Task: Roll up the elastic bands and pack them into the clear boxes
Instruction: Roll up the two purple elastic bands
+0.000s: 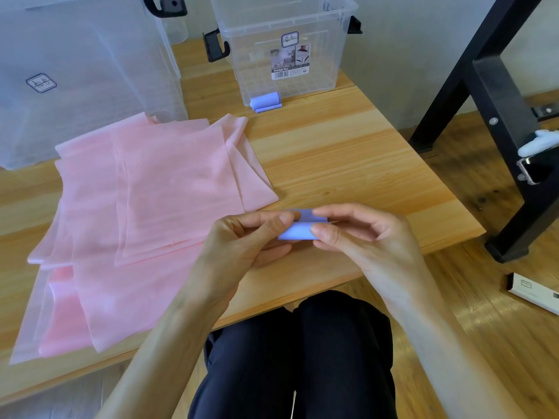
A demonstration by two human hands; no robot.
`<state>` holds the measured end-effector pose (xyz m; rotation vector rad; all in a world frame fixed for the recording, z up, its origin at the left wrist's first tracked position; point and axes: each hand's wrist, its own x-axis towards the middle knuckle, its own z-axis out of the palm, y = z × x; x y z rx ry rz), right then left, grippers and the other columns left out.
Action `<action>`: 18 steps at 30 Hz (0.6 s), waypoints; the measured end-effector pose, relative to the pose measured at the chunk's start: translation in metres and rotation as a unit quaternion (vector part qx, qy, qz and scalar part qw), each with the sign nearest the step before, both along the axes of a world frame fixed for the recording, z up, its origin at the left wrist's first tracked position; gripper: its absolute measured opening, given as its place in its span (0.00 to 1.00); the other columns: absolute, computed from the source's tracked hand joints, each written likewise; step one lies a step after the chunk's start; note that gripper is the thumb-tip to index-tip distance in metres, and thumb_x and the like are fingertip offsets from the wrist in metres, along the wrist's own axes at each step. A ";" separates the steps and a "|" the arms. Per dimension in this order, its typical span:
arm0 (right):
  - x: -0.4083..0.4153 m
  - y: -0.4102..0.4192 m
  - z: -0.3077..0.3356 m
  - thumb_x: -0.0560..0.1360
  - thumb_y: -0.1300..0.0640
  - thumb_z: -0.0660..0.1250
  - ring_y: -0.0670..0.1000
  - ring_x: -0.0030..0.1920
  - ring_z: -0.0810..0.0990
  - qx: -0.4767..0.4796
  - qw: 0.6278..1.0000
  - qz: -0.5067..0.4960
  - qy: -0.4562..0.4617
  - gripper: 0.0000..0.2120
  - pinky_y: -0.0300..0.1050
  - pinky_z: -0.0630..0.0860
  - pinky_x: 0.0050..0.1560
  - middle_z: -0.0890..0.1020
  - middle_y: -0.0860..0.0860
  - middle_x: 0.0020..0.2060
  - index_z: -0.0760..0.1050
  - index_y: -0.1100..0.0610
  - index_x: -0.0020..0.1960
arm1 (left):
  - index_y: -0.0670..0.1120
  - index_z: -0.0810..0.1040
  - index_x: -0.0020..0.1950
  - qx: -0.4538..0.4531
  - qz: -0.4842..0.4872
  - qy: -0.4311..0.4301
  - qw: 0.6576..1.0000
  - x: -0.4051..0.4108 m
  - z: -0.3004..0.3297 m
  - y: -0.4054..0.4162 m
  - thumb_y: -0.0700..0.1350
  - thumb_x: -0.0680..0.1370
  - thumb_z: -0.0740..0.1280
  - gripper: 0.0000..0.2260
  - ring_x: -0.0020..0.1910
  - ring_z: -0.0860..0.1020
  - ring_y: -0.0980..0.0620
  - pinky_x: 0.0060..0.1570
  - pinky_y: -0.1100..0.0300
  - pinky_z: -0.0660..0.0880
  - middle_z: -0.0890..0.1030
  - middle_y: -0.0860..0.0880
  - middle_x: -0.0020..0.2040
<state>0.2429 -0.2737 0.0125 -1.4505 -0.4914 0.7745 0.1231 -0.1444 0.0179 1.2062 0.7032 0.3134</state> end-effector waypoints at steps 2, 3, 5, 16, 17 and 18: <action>0.000 0.000 0.001 0.70 0.62 0.75 0.53 0.41 0.87 0.015 1.000 -0.009 0.005 0.05 0.39 0.82 0.44 0.87 0.55 0.41 0.85 0.59 0.46 | 0.46 0.86 0.50 0.004 -0.004 0.002 1.000 0.000 0.001 0.000 0.51 0.69 0.70 0.14 0.52 0.85 0.52 0.45 0.67 0.79 0.87 0.47 0.50; 0.001 0.001 0.001 0.71 0.63 0.74 0.53 0.40 0.87 0.021 1.000 -0.012 0.006 0.04 0.37 0.81 0.41 0.87 0.56 0.40 0.85 0.60 0.45 | 0.46 0.86 0.50 0.002 -0.006 0.001 1.000 0.000 0.001 0.000 0.51 0.68 0.71 0.14 0.52 0.85 0.52 0.44 0.67 0.79 0.87 0.47 0.50; 0.001 0.002 0.001 0.71 0.63 0.74 0.53 0.38 0.86 0.024 1.000 -0.014 0.000 0.03 0.38 0.81 0.39 0.86 0.56 0.38 0.84 0.61 0.44 | 0.47 0.86 0.48 -0.005 -0.009 -0.004 1.000 -0.001 0.001 0.000 0.51 0.65 0.72 0.14 0.51 0.85 0.52 0.44 0.67 0.79 0.87 0.47 0.50; 0.001 0.004 0.000 0.69 0.65 0.75 0.53 0.39 0.87 0.020 1.000 -0.006 0.007 0.08 0.38 0.82 0.41 0.86 0.58 0.39 0.84 0.60 0.48 | 0.51 0.88 0.43 -0.008 0.021 -0.014 1.000 0.001 -0.001 0.000 0.50 0.67 0.72 0.09 0.51 0.85 0.54 0.44 0.66 0.79 0.87 0.49 0.49; 0.001 0.005 0.000 0.69 0.64 0.75 0.53 0.38 0.86 0.020 1.000 -0.009 0.010 0.07 0.39 0.82 0.40 0.86 0.57 0.38 0.84 0.60 0.48 | 0.51 0.88 0.43 -0.009 0.021 -0.015 1.000 0.001 -0.001 0.000 0.49 0.67 0.72 0.08 0.51 0.85 0.54 0.44 0.66 0.79 0.87 0.49 0.49; 0.001 0.005 0.000 0.69 0.63 0.75 0.53 0.38 0.86 0.019 1.000 -0.010 0.012 0.07 0.40 0.83 0.40 0.86 0.57 0.38 0.84 0.60 0.47 | 0.51 0.88 0.42 -0.012 0.024 -0.015 1.000 0.000 -0.001 0.000 0.49 0.67 0.72 0.08 0.51 0.85 0.54 0.44 0.66 0.79 0.87 0.49 0.49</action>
